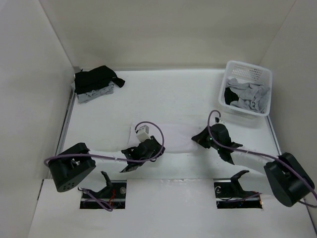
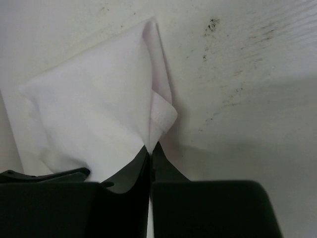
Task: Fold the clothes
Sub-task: Fold the tank top
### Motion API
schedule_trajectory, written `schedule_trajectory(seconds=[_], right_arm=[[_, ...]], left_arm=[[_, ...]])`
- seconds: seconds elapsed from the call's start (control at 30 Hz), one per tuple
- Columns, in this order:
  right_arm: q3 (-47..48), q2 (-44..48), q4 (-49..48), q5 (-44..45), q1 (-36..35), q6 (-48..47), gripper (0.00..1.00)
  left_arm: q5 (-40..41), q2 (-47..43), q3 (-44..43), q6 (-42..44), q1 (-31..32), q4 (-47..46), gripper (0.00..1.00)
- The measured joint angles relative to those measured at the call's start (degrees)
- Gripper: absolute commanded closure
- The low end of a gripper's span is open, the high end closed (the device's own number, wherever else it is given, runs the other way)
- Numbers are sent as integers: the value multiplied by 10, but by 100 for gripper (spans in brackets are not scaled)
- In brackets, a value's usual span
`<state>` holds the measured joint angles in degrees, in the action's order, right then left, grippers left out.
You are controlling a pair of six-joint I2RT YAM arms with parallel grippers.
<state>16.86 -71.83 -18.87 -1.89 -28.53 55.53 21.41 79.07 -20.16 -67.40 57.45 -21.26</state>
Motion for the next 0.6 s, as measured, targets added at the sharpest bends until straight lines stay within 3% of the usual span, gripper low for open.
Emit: schedule_trajectory(seconds=[0.2, 0.3, 0.43, 0.6], right_arm=[[11, 165, 107, 19, 0, -29, 97], [60, 199, 181, 41, -23, -54, 97], [151, 164, 240, 68, -91, -74, 96], [290, 20, 274, 103, -187, -82, 95]], left_arm=[[9, -92, 3, 0, 39, 32, 70], [23, -148, -7, 11, 35, 65, 70], [38, -235, -9, 25, -11, 116, 70], [46, -351, 6, 37, -91, 171, 70]])
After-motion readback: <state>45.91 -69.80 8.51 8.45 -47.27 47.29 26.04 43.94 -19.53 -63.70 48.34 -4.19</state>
